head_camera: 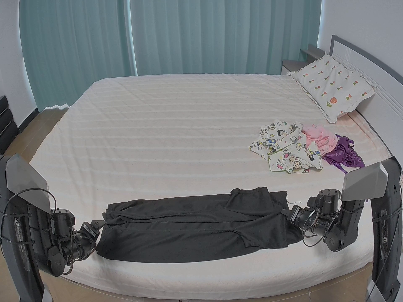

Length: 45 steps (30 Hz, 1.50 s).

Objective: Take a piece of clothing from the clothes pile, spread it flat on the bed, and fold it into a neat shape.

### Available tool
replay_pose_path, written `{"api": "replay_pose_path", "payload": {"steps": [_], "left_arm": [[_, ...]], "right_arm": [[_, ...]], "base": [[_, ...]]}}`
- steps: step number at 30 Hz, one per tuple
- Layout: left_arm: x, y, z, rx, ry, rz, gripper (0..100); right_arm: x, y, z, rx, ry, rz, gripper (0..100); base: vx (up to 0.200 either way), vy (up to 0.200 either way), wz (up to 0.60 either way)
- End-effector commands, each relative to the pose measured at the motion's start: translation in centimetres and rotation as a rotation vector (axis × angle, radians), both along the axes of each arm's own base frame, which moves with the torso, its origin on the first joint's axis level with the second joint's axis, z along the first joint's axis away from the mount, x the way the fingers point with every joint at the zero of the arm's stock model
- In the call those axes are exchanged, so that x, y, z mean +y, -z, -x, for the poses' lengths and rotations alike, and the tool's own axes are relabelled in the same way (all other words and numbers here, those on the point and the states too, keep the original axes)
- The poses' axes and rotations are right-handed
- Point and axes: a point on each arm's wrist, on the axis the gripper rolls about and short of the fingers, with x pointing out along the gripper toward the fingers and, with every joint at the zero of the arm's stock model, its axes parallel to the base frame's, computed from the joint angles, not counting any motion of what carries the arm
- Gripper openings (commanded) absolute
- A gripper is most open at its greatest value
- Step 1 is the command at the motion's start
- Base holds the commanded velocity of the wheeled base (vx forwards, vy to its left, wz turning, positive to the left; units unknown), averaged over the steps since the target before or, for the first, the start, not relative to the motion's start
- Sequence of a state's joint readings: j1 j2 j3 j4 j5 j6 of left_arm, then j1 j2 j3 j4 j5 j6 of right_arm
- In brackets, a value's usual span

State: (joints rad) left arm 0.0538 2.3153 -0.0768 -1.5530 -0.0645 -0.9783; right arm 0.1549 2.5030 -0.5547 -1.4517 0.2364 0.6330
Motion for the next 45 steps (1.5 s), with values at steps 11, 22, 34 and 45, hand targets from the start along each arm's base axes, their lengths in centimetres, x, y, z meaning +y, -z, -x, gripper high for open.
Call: {"api": "replay_pose_path", "payload": {"steps": [11,22,34,45], "left_arm": [[0.0,-0.1,-0.1,-0.017,-0.003,-0.003,100],[-0.1,-0.1,-0.3,-0.021,0.001,-0.004,100],[0.0,-0.2,-0.5,-0.03,-0.008,-0.008,100],[0.0,-0.4,-0.5,-0.039,-0.005,-0.012,100]], "right_arm": [[0.0,0.9,-0.8,-0.03,0.004,-0.006,100],[-1.0,0.3,-1.0,-0.075,0.06,-0.014,100],[-1.1,-0.2,-0.5,-0.042,0.132,-0.106,100],[-0.9,-0.1,-0.3,-0.034,0.128,-0.105,100]], "base": [[0.0,0.0,0.0],[0.0,0.0,0.0],[0.033,0.0,0.0],[0.127,0.0,0.0]]}}
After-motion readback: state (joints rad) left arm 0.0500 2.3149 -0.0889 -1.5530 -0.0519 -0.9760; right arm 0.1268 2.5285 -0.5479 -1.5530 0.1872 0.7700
